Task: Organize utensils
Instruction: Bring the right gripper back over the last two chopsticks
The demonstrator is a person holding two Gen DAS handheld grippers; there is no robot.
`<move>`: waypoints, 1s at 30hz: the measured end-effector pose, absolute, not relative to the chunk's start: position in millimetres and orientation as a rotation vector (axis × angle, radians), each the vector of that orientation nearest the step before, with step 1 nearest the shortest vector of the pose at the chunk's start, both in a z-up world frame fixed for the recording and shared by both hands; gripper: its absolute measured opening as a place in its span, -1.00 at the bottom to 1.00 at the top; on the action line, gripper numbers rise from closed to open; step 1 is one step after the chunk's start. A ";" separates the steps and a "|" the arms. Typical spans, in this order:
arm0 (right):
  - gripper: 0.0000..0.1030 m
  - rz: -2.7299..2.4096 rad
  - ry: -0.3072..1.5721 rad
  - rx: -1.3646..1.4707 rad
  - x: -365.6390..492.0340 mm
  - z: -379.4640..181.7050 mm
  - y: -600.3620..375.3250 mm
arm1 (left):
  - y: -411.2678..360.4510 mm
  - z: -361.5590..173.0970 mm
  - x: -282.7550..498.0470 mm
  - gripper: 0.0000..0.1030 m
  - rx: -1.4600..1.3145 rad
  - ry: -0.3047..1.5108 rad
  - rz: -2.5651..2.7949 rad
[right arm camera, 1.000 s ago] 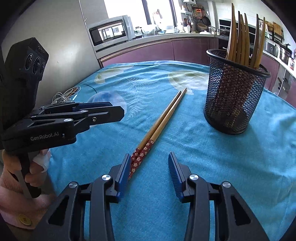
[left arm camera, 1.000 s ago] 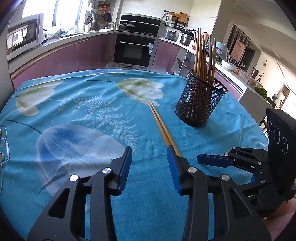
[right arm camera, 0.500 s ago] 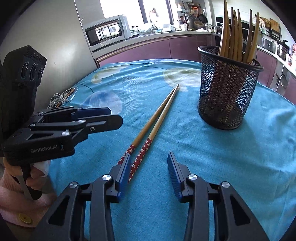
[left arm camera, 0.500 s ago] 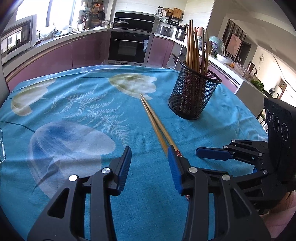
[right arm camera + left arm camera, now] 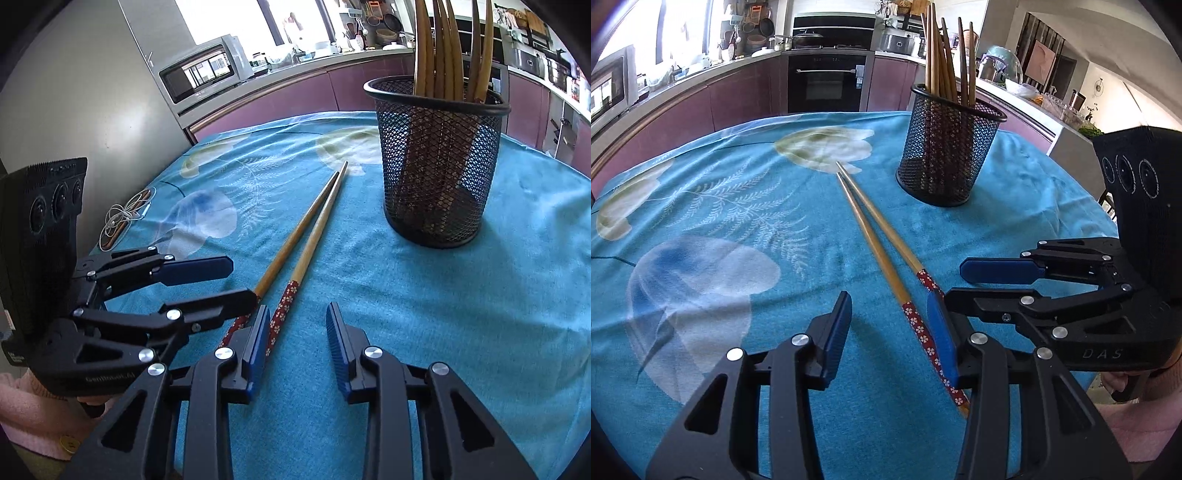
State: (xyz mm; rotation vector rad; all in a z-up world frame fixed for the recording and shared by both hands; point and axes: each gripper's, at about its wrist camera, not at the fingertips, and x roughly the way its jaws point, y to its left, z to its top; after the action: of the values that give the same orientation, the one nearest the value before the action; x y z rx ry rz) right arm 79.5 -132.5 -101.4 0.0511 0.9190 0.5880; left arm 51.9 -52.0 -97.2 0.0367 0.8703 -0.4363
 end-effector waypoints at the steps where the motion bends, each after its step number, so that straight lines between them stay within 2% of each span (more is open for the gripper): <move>1: -0.43 0.588 0.921 0.051 81.3 -101.2 -132.7 | -52.3 -97.9 51.9 -0.21 0.042 0.873 -0.433; 16: -0.43 0.566 0.913 0.025 111.8 -99.9 -119.7 | -52.0 -100.4 53.3 -0.27 0.029 0.872 -0.410; 30: -0.65 0.553 0.926 0.050 121.2 -100.1 -126.0 | -50.6 -100.1 63.6 -0.47 0.002 0.881 -0.400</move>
State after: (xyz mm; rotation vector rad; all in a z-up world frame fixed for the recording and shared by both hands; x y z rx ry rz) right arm 121.2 -126.0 -100.1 0.0497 0.9259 0.5531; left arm 63.6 -50.6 -100.1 0.0020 0.8807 -0.3995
